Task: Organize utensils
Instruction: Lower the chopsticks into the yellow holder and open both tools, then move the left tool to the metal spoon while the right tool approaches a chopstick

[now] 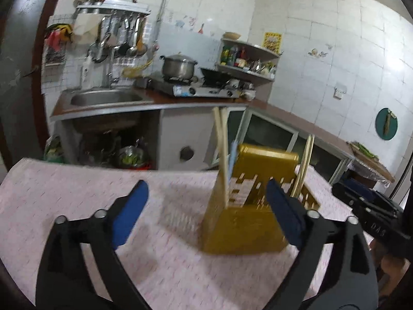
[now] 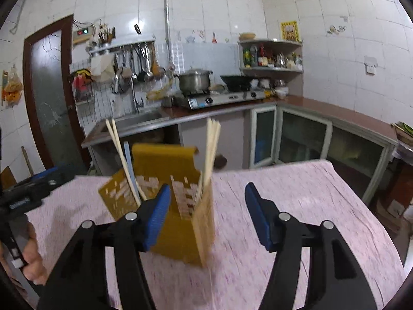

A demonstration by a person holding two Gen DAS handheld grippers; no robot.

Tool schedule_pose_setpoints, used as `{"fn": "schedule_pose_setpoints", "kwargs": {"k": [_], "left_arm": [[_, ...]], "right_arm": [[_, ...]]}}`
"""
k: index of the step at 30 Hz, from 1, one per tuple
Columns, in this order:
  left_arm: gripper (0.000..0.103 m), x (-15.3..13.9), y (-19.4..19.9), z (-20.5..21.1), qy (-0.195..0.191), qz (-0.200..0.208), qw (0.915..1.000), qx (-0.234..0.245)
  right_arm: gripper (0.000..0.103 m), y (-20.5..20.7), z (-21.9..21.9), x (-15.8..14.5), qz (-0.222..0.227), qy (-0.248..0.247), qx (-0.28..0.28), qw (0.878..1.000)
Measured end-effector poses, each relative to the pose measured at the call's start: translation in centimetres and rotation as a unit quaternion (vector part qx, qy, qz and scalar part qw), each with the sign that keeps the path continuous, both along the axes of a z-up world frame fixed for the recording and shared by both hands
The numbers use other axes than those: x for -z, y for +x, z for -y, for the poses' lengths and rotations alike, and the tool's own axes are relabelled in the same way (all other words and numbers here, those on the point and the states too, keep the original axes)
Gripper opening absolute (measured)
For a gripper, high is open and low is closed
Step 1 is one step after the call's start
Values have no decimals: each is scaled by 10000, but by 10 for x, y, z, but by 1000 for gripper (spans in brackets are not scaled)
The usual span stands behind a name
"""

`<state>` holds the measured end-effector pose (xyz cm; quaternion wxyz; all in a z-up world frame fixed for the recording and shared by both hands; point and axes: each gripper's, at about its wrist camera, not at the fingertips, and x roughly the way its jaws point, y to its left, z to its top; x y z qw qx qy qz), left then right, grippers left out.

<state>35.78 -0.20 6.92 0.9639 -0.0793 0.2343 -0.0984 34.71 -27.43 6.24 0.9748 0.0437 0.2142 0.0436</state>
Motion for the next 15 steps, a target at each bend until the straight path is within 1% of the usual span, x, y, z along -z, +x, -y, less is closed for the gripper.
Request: {"fn": "schedule_pose_setpoints", "kwargs": {"k": [2, 4, 6, 9, 12, 15], "left_arm": [[98, 5, -13, -7, 53, -179, 9998, -76], [98, 13, -26, -11, 133, -422, 9989, -164], [98, 24, -37, -12, 253, -753, 9965, -266], [98, 44, -55, -10, 342, -1131, 9928, -195], [98, 64, -73, -6, 434, -1353, 9897, -153], [98, 78, -83, -2, 489, -1522, 9871, -132]], "right_arm": [[66, -14, 0, 9, -159, -21, 93, 9998], [68, -25, -4, 16, -271, -108, 158, 9995], [70, -40, -11, 26, -383, -213, 167, 9989], [71, -62, -24, 42, -522, -308, 88, 9981], [71, -76, -33, 60, -674, -322, 111, 9971], [71, -85, -38, 81, -953, -175, 65, 9953]]}}
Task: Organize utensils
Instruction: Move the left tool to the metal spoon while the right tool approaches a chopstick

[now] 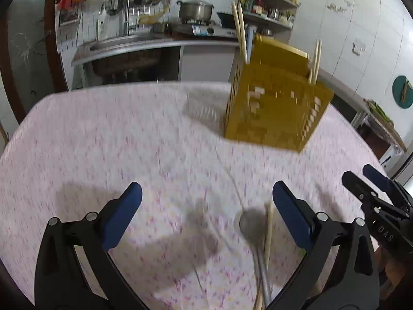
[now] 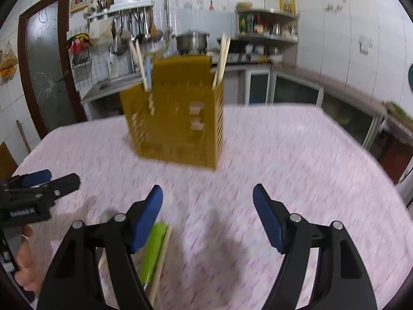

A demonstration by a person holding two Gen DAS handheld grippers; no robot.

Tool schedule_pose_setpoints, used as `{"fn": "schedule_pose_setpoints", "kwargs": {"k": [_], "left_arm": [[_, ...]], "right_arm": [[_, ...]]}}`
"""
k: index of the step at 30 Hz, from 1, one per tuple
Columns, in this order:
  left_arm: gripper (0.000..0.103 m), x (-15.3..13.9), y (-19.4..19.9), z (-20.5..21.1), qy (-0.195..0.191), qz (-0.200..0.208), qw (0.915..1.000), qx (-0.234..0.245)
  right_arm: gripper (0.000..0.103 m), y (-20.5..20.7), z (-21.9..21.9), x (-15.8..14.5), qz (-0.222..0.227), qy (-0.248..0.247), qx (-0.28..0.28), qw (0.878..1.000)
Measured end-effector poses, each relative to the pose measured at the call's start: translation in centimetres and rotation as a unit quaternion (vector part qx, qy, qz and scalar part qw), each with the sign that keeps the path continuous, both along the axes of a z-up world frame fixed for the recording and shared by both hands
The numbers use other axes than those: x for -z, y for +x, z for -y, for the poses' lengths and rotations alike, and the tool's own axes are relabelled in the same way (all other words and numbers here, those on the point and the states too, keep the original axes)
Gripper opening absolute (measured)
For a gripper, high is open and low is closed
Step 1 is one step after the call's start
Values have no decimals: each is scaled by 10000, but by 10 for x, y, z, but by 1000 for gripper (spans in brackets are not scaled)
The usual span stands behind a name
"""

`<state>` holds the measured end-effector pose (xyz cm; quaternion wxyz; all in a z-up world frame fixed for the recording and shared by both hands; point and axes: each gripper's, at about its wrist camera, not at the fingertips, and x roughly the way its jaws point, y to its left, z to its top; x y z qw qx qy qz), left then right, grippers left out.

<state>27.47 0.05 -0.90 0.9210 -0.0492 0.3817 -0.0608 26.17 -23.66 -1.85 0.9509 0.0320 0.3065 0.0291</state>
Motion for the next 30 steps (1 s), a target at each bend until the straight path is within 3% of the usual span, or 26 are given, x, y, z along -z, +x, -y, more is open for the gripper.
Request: {"fn": "schedule_pose_setpoints", "kwargs": {"k": [9, 13, 20, 24, 26, 30], "left_arm": [[98, 34, -8, 6, -232, -352, 9989, 193], [97, 39, -4, 7, -384, -483, 9976, 306], [79, 48, 2, 29, -148, -689, 9955, 631], [78, 49, 4, 41, 133, -650, 9956, 666], [69, 49, 6, 43, 245, -628, 9957, 641], [59, 49, 11, 41, 326, -633, 9952, 670]], "right_arm": [[71, -6, -2, 32, -291, 60, 16, 9996], [71, -2, 3, 33, -346, 190, 27, 9992], [67, 1, 8, 41, -598, 203, 96, 9980], [65, 3, 9, 42, -628, 216, 94, 9977], [64, 3, 9, 42, -633, 206, 67, 9978], [63, 4, 7, 42, -642, 148, 51, 9978]]}}
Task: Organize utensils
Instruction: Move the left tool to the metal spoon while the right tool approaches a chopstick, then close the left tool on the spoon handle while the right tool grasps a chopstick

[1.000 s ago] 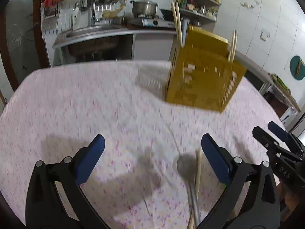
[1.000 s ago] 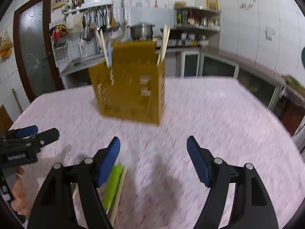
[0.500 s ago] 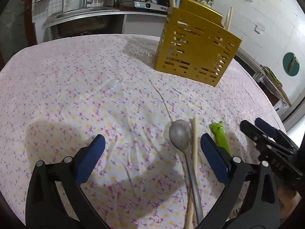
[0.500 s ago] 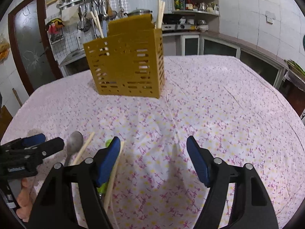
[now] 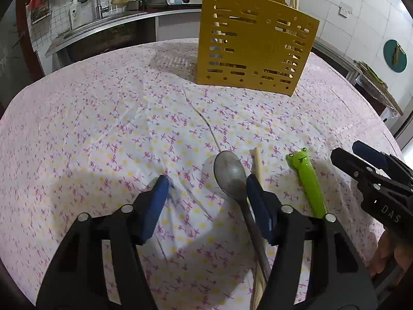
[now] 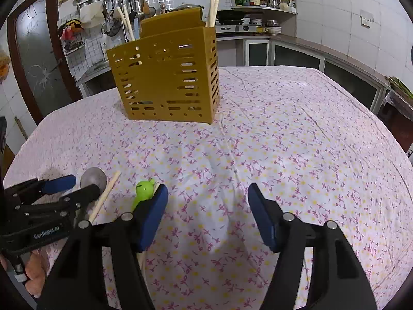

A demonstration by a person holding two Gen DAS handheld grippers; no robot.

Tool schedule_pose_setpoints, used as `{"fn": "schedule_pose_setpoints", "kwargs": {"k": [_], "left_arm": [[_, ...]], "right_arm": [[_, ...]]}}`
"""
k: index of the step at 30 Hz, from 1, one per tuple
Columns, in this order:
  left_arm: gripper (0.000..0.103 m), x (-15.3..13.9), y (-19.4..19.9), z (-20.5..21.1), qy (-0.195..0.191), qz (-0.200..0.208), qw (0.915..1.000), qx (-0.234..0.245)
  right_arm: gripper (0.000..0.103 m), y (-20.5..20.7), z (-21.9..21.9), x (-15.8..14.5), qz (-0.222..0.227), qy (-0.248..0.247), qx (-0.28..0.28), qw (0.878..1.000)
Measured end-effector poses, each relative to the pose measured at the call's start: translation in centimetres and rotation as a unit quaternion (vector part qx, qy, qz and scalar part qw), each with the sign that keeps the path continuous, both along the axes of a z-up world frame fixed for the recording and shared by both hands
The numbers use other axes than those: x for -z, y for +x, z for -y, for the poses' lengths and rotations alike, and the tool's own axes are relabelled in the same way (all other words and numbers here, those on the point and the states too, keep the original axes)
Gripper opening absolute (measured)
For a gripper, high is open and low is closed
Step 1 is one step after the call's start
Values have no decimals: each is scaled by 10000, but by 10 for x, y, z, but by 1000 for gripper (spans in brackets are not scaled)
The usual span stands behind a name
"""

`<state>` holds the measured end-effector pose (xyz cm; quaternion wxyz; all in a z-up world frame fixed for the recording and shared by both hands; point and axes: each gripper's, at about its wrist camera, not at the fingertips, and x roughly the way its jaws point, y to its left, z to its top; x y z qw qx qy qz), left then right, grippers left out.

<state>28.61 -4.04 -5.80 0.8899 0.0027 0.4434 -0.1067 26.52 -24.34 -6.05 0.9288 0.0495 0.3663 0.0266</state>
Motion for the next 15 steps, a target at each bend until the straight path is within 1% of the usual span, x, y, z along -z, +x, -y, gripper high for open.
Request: {"fn": "schedule_pose_setpoints", "kwargs": {"k": [2, 4, 5, 7, 9, 11, 13, 15], "left_arm": [[52, 0, 1, -1, 81, 18, 10000, 13], [45, -1, 3, -1, 156, 27, 9999, 34], [40, -1, 3, -3, 143, 21, 9999, 47], [36, -1, 4, -7, 109, -4, 9999, 59], [34, -1, 5, -10, 78, -27, 9999, 100], [33, -2, 5, -12, 57, -26, 9999, 130], [33, -2, 5, -13, 52, -34, 9998, 162], [33, -2, 5, -14, 62, -34, 9998, 209]], "right_arm": [[62, 0, -2, -1, -11, -59, -10, 10000], [58, -2, -7, -1, -35, -111, -36, 9999], [56, -2, -11, -1, -43, -153, -95, 9998], [54, -3, -20, -1, -55, -247, -205, 9995], [49, -3, -29, 0, -102, -320, -325, 9989], [40, -2, -37, 3, -204, -366, -424, 9982], [36, -1, -41, 4, -253, -442, -449, 9977], [35, 0, -44, 5, -289, -419, -453, 9977]]}}
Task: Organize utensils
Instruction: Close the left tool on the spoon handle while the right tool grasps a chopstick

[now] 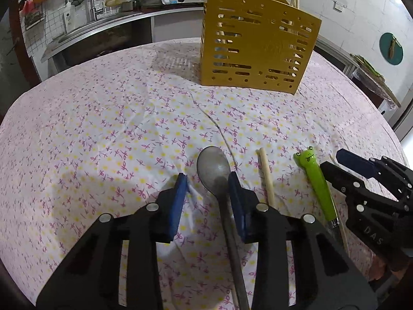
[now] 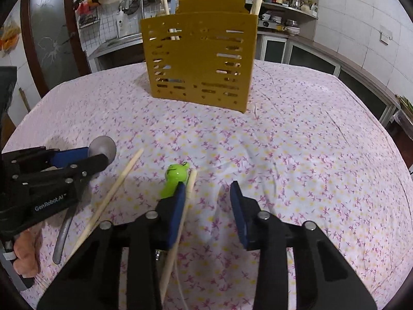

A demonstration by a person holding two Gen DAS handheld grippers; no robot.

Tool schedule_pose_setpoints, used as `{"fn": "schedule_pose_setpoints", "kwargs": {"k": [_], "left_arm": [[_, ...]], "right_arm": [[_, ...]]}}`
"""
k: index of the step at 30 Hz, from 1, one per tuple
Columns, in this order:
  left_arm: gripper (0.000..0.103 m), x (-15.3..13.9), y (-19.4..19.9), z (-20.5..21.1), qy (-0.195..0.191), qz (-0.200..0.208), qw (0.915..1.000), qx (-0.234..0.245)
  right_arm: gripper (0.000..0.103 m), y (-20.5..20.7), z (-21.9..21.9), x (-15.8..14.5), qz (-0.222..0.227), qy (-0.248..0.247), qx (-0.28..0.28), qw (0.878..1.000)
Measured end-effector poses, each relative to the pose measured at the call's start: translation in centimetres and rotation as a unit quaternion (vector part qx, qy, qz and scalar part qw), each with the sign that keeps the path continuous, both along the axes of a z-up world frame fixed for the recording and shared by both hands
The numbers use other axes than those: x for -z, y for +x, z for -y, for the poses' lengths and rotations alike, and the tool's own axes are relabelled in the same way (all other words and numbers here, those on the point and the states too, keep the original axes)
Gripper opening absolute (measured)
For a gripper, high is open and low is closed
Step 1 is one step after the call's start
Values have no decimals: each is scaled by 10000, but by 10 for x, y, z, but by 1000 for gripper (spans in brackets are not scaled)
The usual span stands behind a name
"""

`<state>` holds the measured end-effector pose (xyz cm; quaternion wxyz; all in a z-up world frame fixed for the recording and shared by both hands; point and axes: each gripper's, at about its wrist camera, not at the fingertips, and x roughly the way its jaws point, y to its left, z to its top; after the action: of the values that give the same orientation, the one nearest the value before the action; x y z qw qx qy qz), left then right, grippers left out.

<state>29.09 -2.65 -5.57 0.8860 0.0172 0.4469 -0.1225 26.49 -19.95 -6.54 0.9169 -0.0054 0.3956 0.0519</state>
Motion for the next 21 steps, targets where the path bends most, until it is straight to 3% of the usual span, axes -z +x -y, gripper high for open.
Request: {"fn": "schedule_pose_setpoints", "kwargs": {"k": [9, 14, 21], "left_arm": [[32, 0, 0, -4, -50, -46, 9999, 128], [30, 0, 1, -5, -78, -70, 9998, 145], [30, 0, 3, -2, -26, -94, 9999, 125]], "right_arm": [[26, 9, -9, 6, -336, 9, 65, 9994], [12, 10, -15, 6, -424, -256, -15, 9988], [12, 19, -20, 4, -661, -361, 27, 9972]]}}
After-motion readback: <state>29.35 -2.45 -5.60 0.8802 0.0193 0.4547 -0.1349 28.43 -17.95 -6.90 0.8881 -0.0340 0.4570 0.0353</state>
